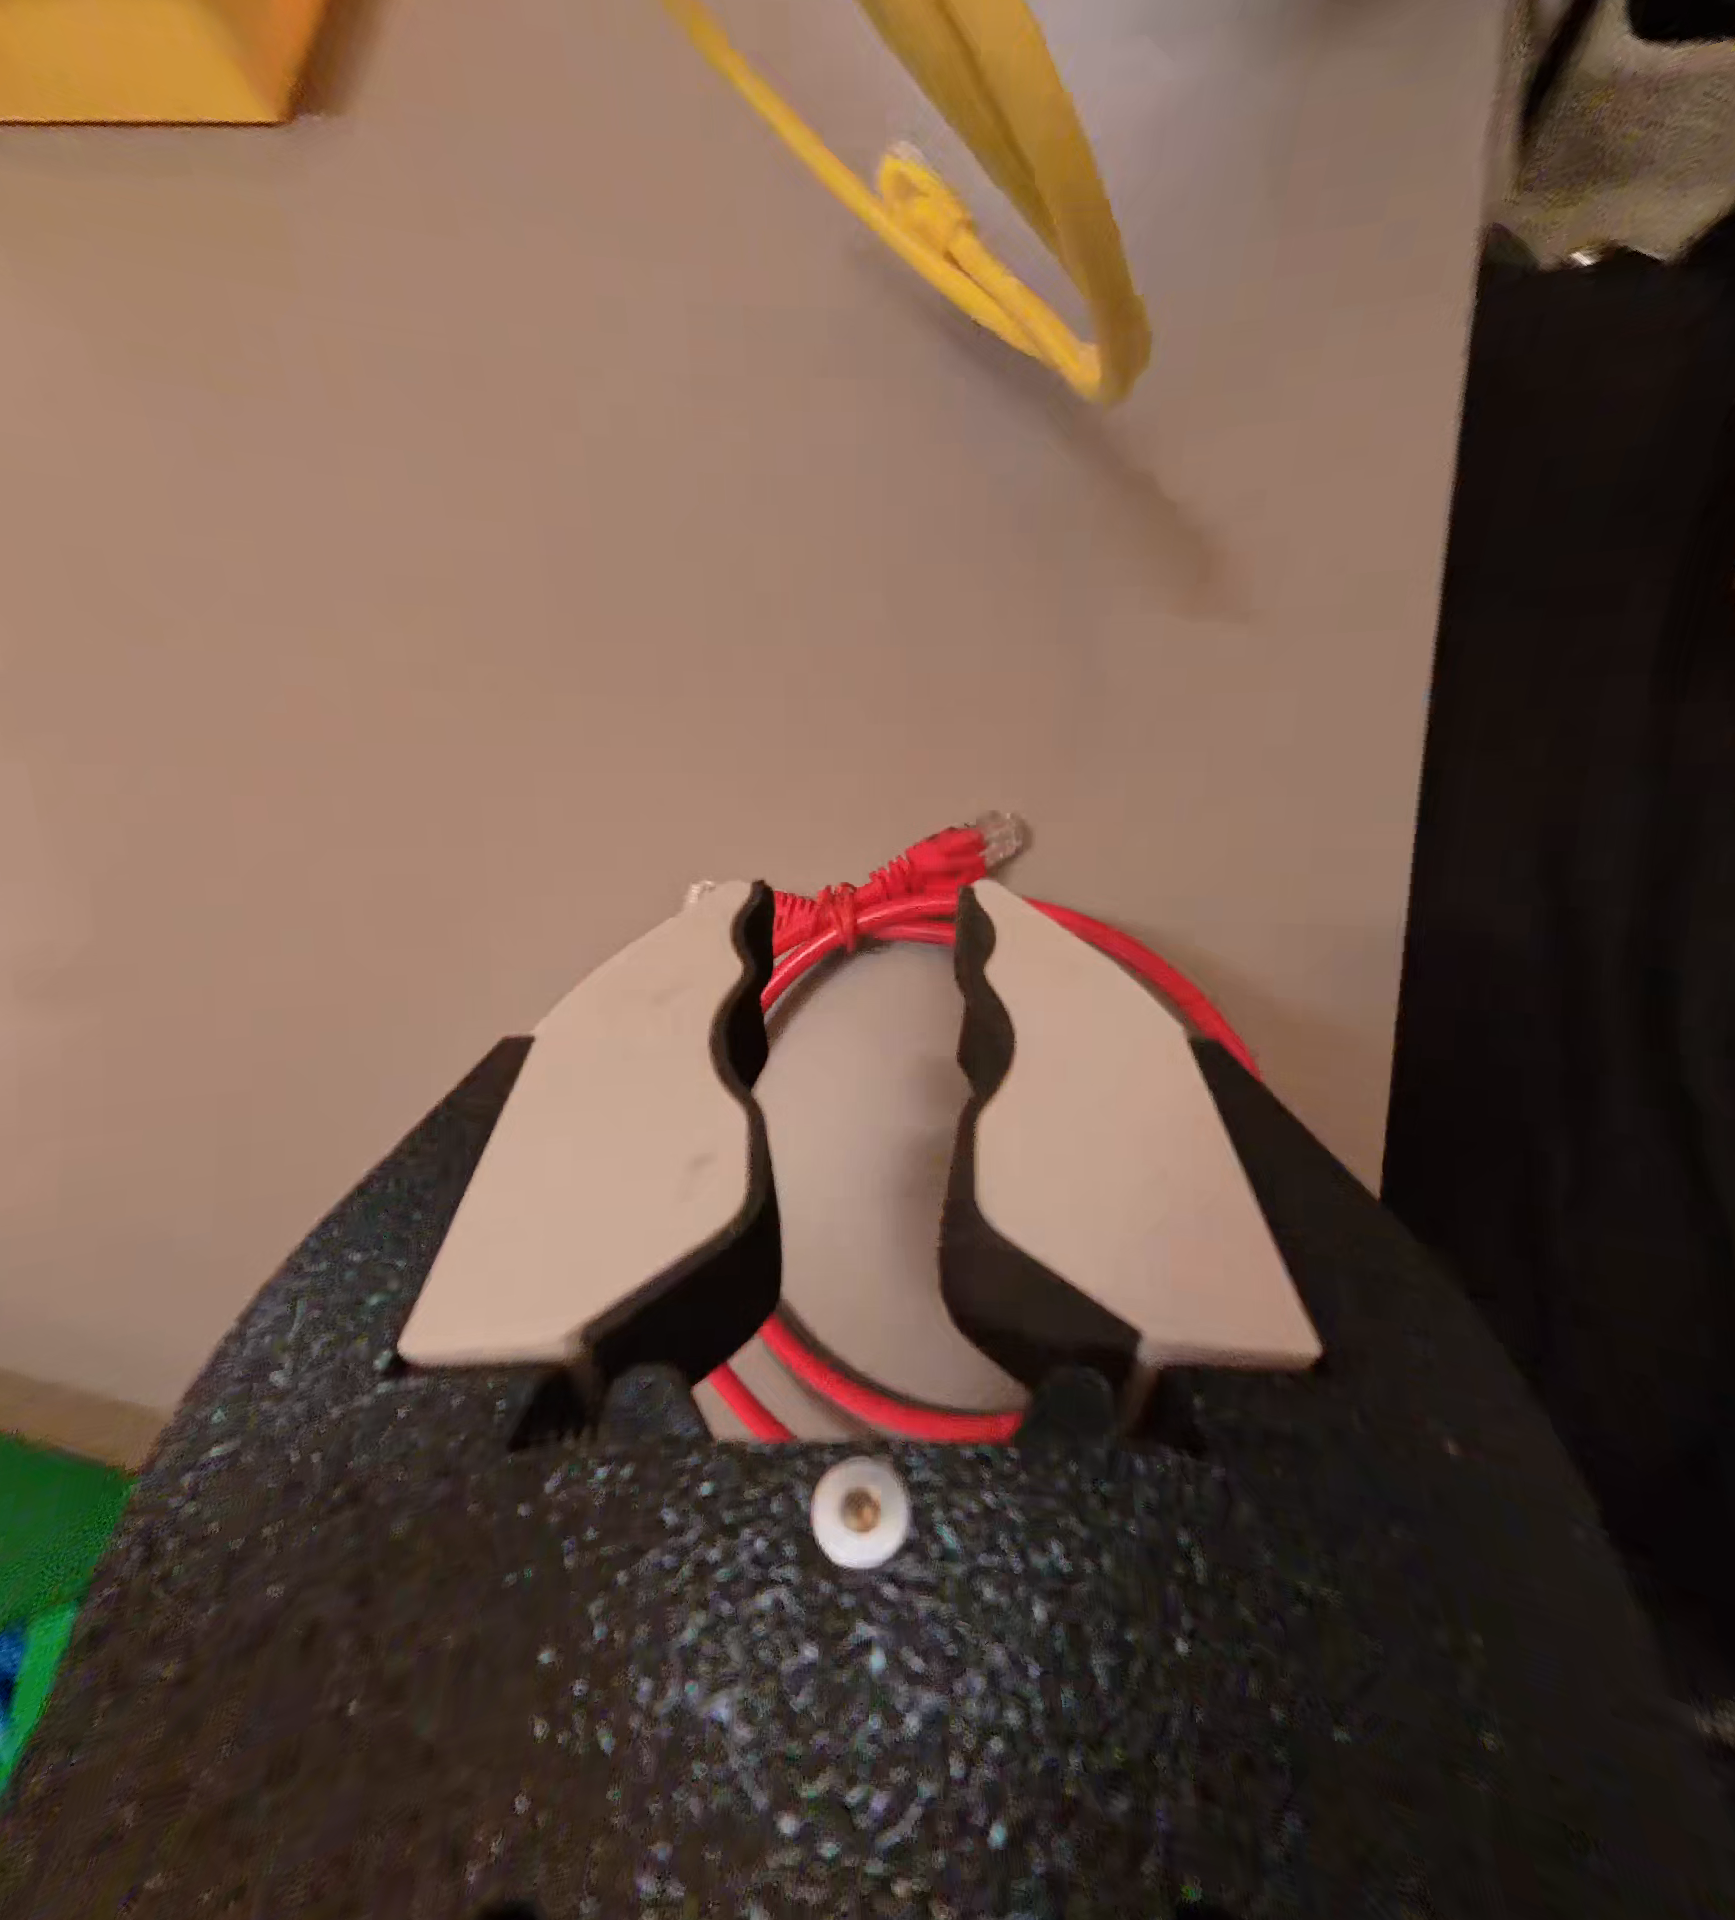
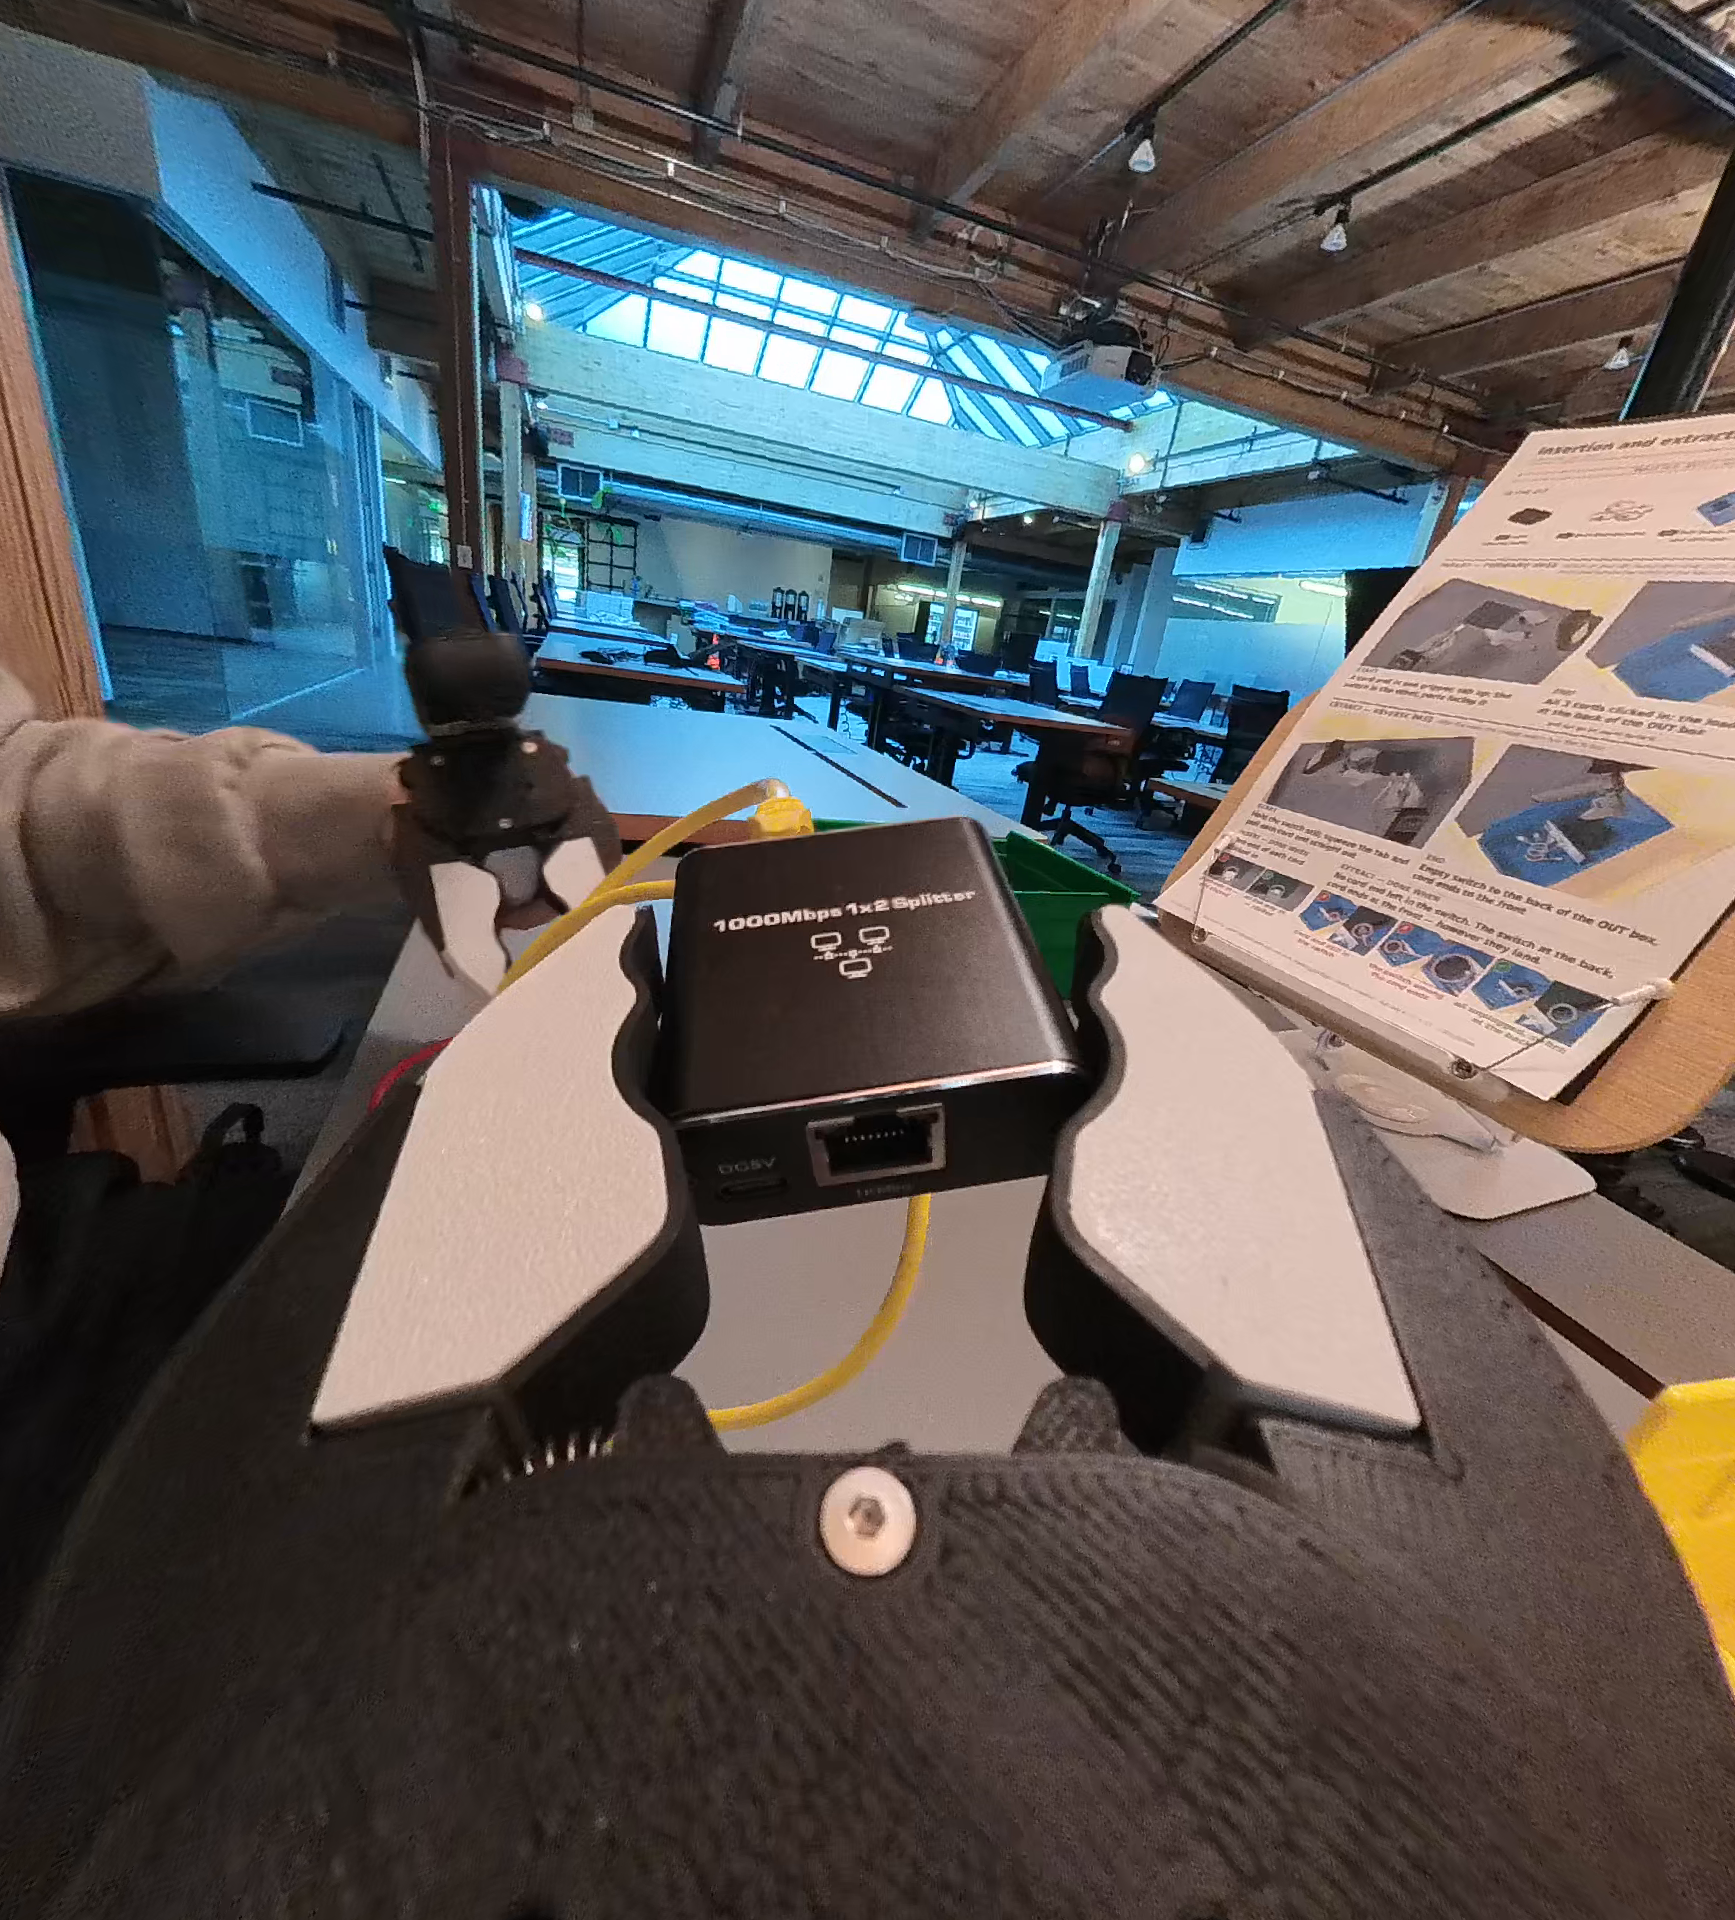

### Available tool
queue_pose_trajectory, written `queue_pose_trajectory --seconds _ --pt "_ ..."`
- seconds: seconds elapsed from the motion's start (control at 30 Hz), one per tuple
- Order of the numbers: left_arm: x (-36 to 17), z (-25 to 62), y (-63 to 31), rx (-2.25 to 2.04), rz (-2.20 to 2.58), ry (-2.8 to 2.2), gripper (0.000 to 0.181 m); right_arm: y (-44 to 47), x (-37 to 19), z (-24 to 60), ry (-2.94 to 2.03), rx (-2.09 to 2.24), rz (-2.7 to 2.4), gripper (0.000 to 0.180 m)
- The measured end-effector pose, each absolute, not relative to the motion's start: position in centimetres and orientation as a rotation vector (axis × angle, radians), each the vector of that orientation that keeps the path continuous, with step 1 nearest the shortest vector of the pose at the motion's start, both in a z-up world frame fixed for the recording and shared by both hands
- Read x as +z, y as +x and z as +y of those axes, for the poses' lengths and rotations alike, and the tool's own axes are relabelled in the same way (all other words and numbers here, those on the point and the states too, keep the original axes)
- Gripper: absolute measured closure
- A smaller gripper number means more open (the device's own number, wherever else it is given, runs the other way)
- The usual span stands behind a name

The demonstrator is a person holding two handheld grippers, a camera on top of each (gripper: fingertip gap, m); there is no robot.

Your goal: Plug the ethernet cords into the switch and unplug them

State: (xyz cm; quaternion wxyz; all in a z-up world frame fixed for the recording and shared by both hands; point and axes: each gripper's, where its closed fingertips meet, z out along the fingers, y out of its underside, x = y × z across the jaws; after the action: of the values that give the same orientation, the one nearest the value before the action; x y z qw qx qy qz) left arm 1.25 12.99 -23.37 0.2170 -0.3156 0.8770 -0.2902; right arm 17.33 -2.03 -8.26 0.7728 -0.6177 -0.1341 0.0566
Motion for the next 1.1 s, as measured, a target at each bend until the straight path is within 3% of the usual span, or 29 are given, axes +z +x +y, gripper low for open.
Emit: queue_pose_trajectory --seconds 0.3,0.67,0.8,0.93,1.1 --pt "-27.2 15.3 2.2 -0.453 2.740 -0.530 0.145 17.3 -8.5 -1.9 -1.357 0.113 -0.302 0.103" --pt "-28.3 13.4 3.0 -0.597 2.750 -0.346 0.153 17.6 -8.7 -2.2 -1.349 0.131 -0.291 0.103" --pt "-26.4 11.4 3.9 -0.739 2.708 -0.343 0.162 17.5 -8.8 -2.1 -1.358 0.134 -0.297 0.103" --pt "-28.6 12.4 3.8 -0.478 2.780 -0.212 0.162 17.4 -8.8 -2.1 -1.357 0.135 -0.301 0.103" --pt "-29.1 12.5 3.5 -0.544 2.837 -0.278 0.163 17.3 -8.9 -2.1 -1.359 0.140 -0.307 0.103"
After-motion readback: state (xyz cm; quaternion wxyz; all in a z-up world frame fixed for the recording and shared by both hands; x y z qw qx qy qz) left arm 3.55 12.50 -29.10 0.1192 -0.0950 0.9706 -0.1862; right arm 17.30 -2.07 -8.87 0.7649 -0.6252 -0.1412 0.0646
